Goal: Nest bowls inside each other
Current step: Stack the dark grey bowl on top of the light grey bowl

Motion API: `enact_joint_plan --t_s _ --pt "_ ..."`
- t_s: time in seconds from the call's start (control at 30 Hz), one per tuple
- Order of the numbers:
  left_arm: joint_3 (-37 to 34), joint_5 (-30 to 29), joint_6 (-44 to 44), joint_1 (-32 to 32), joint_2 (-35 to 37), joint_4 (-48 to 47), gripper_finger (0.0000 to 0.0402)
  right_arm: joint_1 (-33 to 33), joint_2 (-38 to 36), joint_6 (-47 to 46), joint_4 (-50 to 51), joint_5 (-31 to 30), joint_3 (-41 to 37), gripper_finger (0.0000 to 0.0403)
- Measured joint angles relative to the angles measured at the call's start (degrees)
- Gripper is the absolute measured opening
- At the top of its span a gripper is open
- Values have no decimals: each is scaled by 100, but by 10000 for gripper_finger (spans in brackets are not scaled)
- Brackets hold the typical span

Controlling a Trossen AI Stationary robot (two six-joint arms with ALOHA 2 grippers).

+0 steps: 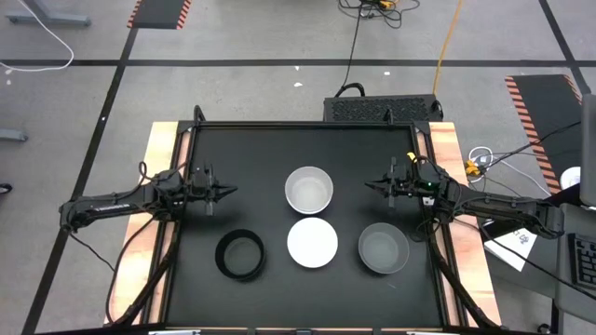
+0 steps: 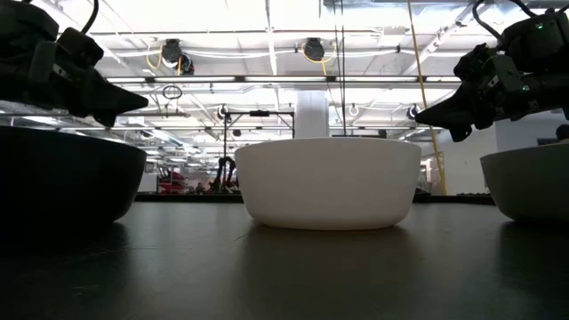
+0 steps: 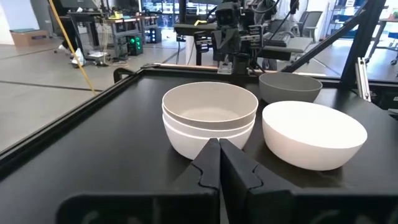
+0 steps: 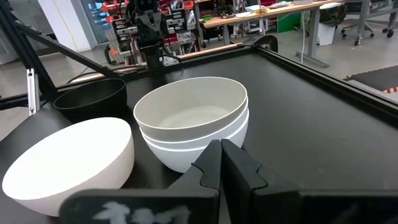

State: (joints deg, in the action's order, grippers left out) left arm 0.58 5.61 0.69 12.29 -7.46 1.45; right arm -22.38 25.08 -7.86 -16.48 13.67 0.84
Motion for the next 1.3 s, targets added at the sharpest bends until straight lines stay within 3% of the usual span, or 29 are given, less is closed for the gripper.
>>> enact_joint_plan --t_s 0.23,0.4,0.5,1.0,1.3 --pt "0 4 0 0 0 -2 3 -1 2 304 -36 91 0 1" --pt "0 10 -16 0 0 -1 6 5 2 347 -726 1093 0 14" --pt "0 13 -17 0 0 -2 18 23 0 31 -1228 1329 -7 26" --pt "2 13 -22 0 -2 -2 26 1124 23 -565 -1877 1321 2 84" --pt "2 13 -59 0 -2 -4 26 2167 265 -608 -1993 385 2 84"
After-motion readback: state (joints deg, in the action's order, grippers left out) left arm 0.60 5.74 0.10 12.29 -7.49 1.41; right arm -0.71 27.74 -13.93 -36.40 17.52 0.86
